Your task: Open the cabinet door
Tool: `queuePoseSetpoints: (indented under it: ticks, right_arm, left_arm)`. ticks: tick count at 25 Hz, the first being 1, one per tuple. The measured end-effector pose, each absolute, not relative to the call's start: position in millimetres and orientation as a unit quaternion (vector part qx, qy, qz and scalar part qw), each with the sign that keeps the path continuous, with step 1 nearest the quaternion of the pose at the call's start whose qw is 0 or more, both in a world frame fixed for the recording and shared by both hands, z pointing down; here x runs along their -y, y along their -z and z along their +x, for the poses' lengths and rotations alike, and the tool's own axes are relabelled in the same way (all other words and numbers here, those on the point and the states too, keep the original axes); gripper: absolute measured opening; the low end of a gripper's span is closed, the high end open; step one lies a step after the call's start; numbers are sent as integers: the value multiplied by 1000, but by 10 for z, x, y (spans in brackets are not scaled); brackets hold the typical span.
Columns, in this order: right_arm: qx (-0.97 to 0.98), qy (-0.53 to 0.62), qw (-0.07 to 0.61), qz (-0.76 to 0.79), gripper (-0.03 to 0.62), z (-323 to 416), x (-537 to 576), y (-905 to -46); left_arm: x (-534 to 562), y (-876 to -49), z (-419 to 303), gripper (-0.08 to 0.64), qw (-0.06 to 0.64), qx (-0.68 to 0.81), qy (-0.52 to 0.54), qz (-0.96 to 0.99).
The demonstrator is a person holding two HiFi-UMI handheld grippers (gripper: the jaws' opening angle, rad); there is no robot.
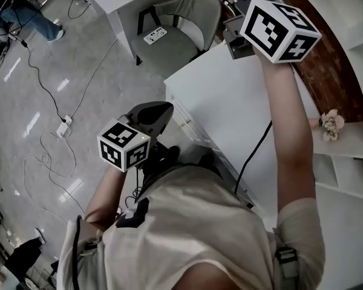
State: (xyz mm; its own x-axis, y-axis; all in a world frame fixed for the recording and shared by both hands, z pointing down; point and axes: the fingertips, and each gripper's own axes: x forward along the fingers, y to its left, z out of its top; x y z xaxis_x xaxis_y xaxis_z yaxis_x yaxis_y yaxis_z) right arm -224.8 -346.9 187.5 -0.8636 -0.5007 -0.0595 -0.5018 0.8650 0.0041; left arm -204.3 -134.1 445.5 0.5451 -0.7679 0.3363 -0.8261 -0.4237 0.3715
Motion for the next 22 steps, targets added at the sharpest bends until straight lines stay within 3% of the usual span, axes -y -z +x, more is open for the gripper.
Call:
queuePoseSetpoints:
  ticks: [16,19,22]
  right_arm:
    - [-968,17,-17,-251,136,-1959,3005,-2290]
    - [-969,35,-19,-243,61,-1801,2859,-2375]
    - [-968,54,-14,-246,32,-1537,2699,-2491]
  left_arm:
    - [1382,-4359,-2023,17,233,449,-36,862]
    - [1422,-4370,-1973,17,232,439,-32,867]
    - [1466,-4404,-1812,17,235,411,-33,880]
